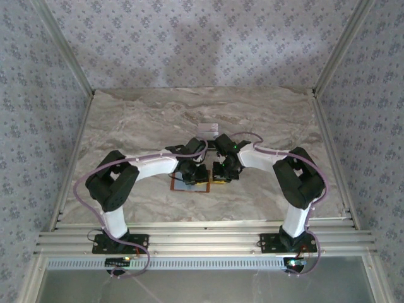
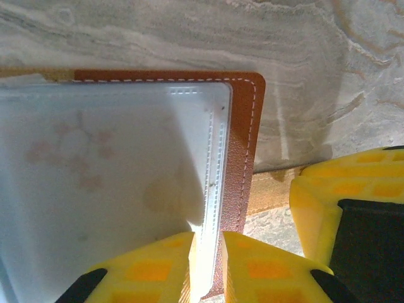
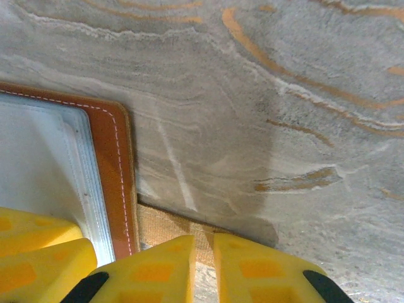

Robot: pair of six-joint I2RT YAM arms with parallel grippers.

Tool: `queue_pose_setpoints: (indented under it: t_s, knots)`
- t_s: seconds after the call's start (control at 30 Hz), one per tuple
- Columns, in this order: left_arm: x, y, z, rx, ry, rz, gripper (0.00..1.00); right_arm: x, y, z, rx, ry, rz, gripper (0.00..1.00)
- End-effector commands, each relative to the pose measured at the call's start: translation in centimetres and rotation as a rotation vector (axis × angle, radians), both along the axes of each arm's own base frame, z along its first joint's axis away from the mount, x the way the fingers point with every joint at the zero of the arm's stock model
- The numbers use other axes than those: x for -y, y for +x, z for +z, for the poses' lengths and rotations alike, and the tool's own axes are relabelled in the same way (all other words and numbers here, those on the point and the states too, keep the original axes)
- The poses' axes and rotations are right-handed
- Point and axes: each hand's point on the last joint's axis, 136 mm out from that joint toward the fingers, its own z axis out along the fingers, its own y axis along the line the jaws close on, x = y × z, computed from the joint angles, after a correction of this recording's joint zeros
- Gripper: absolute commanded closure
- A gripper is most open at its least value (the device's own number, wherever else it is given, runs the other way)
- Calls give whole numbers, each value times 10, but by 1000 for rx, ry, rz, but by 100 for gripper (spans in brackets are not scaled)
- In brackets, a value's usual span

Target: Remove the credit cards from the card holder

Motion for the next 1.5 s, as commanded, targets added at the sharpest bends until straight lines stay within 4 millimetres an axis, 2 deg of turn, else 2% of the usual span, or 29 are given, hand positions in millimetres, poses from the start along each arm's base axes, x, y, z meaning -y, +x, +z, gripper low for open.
queue_pose_setpoints:
  t_s: [0.0,0.23,0.57,0.97,1.2,1.47]
  knots:
    - [-11,-4,-13,-17,69,-3,81,8,-9,-6,-25,-30,-2,82]
    - [-31,0,-11,17,186,-15,79,8,-8,-5,-23,-32,5,82]
    - [-49,2,-6,46,303,-48,74,7,-8,-2,-19,-29,4,82]
    - [-55,6,6,97,453,-137,67,5,-7,4,-12,-31,13,81]
    - [-75,13,22,164,584,-142,65,6,-8,7,-6,-32,12,81]
    - [-93,15,31,192,627,-126,65,8,-9,5,-8,-35,10,81]
